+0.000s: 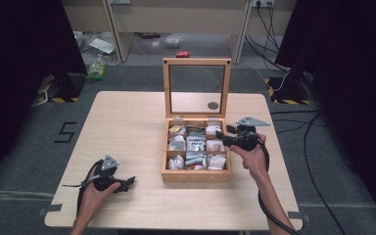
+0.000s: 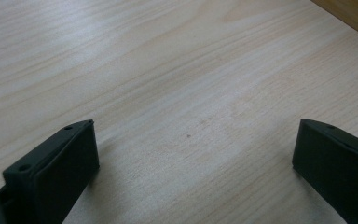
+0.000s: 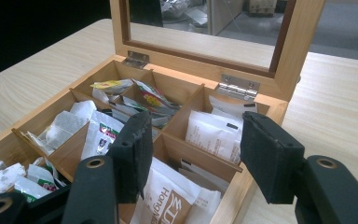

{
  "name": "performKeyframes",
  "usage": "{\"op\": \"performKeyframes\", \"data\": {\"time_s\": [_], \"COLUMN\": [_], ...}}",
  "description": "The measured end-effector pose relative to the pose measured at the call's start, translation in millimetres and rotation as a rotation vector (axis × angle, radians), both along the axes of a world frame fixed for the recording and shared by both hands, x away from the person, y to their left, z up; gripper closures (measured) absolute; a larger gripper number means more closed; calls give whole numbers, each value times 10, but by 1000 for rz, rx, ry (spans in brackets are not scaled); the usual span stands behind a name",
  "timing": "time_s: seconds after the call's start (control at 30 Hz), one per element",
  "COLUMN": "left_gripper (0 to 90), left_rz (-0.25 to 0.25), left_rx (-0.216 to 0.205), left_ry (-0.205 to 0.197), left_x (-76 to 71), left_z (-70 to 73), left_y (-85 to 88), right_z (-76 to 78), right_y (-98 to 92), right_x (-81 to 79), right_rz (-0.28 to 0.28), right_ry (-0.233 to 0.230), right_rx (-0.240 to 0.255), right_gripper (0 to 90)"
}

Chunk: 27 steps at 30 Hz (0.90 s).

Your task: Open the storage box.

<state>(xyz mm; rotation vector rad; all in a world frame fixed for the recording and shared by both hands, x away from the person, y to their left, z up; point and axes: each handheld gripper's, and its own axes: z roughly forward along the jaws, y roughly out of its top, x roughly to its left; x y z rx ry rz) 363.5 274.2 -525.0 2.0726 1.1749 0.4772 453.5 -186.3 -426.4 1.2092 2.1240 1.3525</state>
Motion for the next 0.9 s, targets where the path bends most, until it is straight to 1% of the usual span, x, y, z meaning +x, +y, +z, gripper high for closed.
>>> {"op": "performKeyframes", "data": {"time_s": [0.4, 0.53, 0.73, 0.9], "left_gripper": [0, 0, 0, 0], "left_rz": [0, -1, -1, -1], "left_rx": [1, -1, -1, -1], "left_ry": [0, 0, 0, 0], "left_x": [0, 7, 7, 7], "left_z": [0, -1, -1, -1], "left_y": [1, -1, -1, -1], "right_z": [-10, -36, -62, -70], "right_y": [-41, -54, -59, -45], "right_x": [-114, -170, -198, -223], "right_rz": [9, 19, 34, 51], "right_ry": [7, 9, 36, 50], "right_rx": [-15, -55, -61, -83], "right_gripper": [432, 429, 415, 408]}}
